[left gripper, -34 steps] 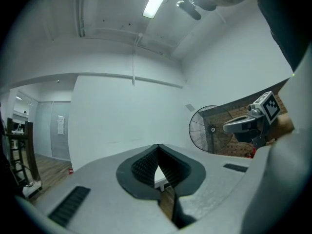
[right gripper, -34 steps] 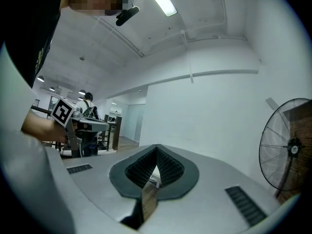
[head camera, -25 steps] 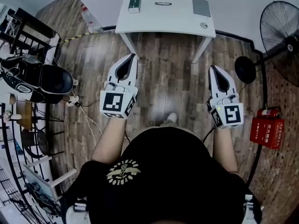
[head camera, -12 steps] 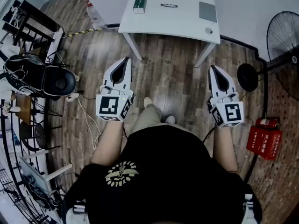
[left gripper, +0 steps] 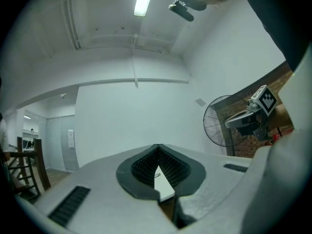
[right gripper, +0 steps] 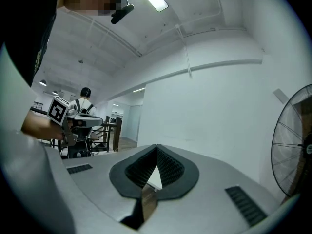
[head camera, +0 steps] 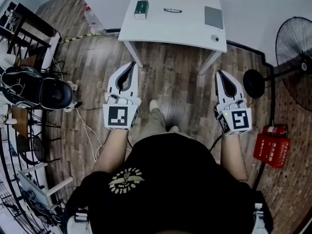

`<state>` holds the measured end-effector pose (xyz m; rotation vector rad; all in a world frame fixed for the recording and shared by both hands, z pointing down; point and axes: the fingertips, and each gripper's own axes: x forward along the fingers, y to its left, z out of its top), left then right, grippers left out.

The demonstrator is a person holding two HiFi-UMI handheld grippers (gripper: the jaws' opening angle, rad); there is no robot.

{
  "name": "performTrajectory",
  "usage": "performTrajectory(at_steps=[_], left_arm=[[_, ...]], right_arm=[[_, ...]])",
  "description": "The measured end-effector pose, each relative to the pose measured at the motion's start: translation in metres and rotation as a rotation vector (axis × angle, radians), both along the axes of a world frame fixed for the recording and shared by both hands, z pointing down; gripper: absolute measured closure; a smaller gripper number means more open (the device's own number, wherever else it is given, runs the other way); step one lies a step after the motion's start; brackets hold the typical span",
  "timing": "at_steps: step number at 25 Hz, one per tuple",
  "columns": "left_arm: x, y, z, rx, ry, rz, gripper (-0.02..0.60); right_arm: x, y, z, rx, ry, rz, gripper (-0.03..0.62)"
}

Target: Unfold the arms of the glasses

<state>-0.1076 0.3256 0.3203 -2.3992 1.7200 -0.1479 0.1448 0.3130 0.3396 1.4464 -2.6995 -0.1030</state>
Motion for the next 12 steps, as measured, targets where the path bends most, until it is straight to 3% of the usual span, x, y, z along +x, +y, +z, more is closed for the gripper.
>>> performTrajectory(at_steps=[3, 12], left_arm=[[-0.001, -0.017, -0.003, 0.022, 0.000, 0.013, 0.575], [-0.014, -0.076, 0.005, -0.022, 0.024, 0.033, 0.575]], right_arm=[[-0.007, -0.016, 0.003, -0.009, 0.001, 0.003, 0.594], [-0.020, -0.065, 0.004, -0.023, 0.007, 0.032, 0.594]])
